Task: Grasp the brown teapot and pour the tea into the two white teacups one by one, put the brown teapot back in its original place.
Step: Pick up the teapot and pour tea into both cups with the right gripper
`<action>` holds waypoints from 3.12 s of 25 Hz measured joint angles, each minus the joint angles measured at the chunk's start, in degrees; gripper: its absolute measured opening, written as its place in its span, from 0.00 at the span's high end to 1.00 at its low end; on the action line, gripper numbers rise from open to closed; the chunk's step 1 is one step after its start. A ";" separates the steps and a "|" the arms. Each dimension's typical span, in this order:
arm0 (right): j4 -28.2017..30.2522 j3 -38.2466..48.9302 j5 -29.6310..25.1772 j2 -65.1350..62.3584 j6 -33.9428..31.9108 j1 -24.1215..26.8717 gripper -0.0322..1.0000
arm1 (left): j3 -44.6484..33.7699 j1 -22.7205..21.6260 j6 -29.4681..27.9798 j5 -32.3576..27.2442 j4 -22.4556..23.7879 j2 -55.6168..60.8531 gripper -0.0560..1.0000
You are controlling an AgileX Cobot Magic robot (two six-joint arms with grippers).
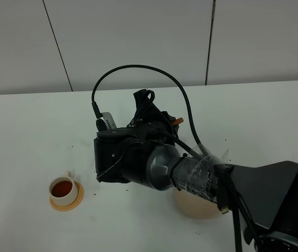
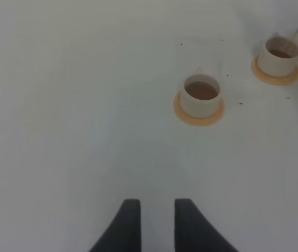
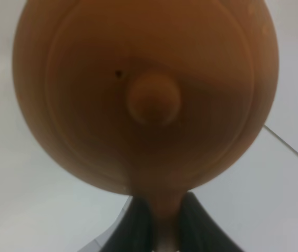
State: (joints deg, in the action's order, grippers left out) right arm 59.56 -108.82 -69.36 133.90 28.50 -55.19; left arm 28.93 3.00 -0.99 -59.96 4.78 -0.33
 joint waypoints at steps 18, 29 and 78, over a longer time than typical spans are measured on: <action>0.00 0.00 0.00 0.00 0.09 0.00 0.88 | 0.00 0.00 0.00 0.00 0.00 0.00 0.73; 0.00 0.00 0.00 0.00 0.11 0.00 0.88 | 0.00 0.00 0.00 0.00 0.00 0.00 0.73; -3.19 0.00 0.00 -0.06 -0.70 0.00 0.88 | 0.00 0.00 0.00 0.00 0.00 0.00 0.73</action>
State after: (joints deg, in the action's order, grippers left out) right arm 56.36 -108.82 -69.36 133.84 27.80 -55.19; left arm 28.93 3.00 -0.99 -59.96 4.78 -0.33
